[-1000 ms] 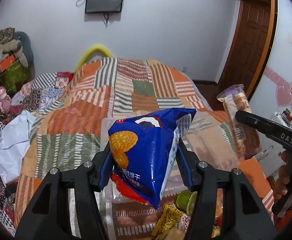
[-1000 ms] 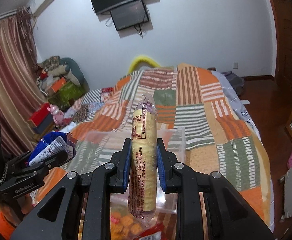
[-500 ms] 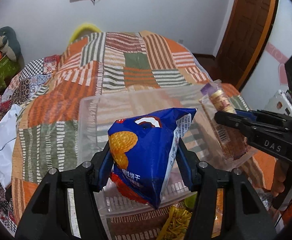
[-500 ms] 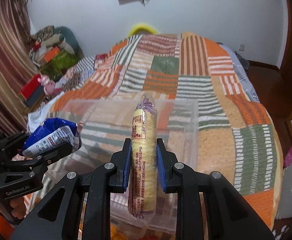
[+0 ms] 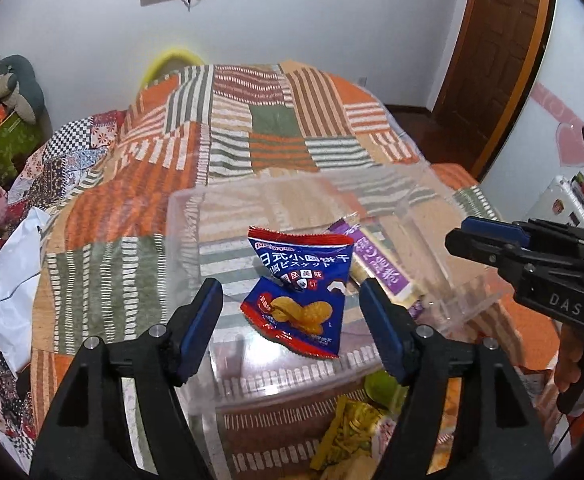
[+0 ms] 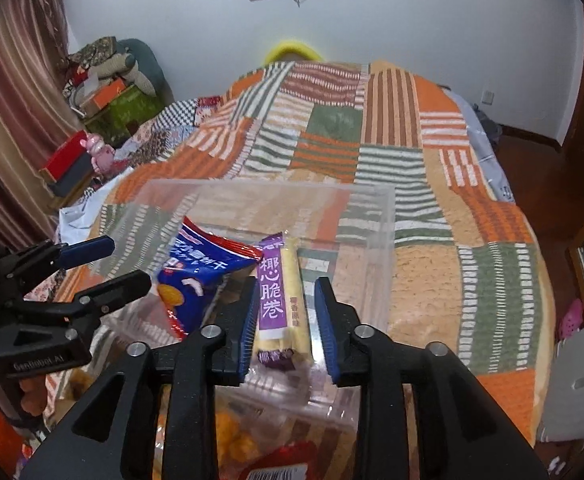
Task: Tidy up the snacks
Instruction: 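Drop the blue bag and cracker roll into the clear box with both grippers, then grasp the bread loaf with left gripper while right grasps red chip bag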
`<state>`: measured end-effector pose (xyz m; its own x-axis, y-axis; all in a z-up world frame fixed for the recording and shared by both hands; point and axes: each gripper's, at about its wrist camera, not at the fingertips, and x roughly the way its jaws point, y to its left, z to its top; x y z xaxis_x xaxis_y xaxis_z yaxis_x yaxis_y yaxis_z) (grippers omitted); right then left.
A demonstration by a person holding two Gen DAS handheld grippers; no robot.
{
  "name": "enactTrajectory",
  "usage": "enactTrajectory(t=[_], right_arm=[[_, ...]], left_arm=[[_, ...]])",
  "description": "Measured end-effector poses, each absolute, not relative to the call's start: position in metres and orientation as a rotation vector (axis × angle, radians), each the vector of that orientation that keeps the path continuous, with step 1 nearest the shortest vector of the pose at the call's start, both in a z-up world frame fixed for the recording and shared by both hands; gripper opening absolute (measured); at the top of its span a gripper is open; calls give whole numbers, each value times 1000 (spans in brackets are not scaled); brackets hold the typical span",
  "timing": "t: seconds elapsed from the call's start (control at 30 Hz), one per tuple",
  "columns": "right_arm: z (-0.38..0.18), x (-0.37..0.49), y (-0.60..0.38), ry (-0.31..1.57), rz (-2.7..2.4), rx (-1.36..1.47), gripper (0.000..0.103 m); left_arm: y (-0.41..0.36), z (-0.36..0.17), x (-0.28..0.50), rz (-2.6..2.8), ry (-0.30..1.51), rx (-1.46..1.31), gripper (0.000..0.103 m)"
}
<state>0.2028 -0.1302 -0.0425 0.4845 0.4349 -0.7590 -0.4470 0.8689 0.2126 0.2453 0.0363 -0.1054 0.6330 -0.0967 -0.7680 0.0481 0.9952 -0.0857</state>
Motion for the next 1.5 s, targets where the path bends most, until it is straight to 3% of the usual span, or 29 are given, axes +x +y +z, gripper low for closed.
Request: enactTrajectory(t=[0.4,0.6,1.13,1.2,1.5], right_arm=[[-1,143,-147,777,544,-11,61],[-4,115,-154,759,545,-28,73],[-80,86,-171,950,509,-56,75],[-84,84,-172,955,494,-59,82],[-95,85,-160,967,480,-105,98]], left_arm=[[45,-60,172,-67,767,-70,91],[46,-64,138,-63,766,-76,93],[40,-128,84,-83,884,-95,93],[36,-133,84,-99,889,-105,93],[15,-157,102,-134,934,-101,93]])
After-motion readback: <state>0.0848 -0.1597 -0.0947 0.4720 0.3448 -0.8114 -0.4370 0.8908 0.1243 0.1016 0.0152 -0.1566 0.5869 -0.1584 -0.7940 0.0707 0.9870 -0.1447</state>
